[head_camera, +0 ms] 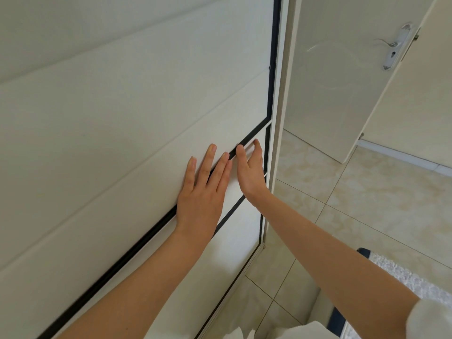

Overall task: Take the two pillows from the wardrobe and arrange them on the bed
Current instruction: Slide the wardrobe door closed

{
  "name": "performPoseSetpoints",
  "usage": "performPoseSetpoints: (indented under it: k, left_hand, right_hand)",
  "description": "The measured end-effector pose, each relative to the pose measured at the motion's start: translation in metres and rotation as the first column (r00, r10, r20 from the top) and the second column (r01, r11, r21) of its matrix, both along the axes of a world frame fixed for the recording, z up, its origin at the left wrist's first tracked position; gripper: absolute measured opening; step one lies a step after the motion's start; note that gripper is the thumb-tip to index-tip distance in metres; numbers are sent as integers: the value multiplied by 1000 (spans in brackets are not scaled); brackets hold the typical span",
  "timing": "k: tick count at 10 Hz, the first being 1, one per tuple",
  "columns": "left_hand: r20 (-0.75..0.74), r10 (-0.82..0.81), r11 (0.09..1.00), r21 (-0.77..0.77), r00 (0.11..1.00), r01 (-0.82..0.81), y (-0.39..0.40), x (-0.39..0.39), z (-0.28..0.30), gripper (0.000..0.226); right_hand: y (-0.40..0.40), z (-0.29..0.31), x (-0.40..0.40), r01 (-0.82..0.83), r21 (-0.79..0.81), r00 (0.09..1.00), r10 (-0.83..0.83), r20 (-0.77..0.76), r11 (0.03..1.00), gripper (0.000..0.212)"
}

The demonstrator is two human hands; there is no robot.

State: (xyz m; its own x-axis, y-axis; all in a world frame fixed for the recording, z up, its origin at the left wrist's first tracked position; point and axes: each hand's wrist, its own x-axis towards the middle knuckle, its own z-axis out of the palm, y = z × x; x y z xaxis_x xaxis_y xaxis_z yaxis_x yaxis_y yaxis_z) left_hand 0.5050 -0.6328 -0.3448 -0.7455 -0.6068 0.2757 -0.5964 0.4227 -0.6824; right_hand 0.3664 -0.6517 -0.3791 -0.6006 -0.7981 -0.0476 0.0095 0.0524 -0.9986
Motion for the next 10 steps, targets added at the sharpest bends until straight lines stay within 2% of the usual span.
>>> performPoseSetpoints:
  k: [5, 7, 8, 9, 10]
  left_hand:
    - [-42, -27, 999, -21, 999, 26, -3, -8, -1, 72]
    - [-129, -66, 990, 116, 989, 81, 0, -4, 6, 72]
    - [-244, -162, 964, 166, 956, 206, 2, 2, 10, 59]
    - [-336, -161, 953, 192, 928, 235, 15, 12, 5, 51]
    - [-369, -138, 928, 276, 919, 251, 37, 31, -10, 48]
  right_hand:
    - [-4, -1, -8, 20, 6, 1000, -20, -11, 1000, 72]
    - [7, 4, -13, 6, 66, 996, 0, -84, 998, 65]
    - [25, 5, -12, -6, 106, 991, 20, -131, 994, 60]
    - [48, 4, -7, 16, 144, 983, 11, -183, 989, 56]
    - [79, 2, 8, 49, 168, 976, -11, -218, 985, 52]
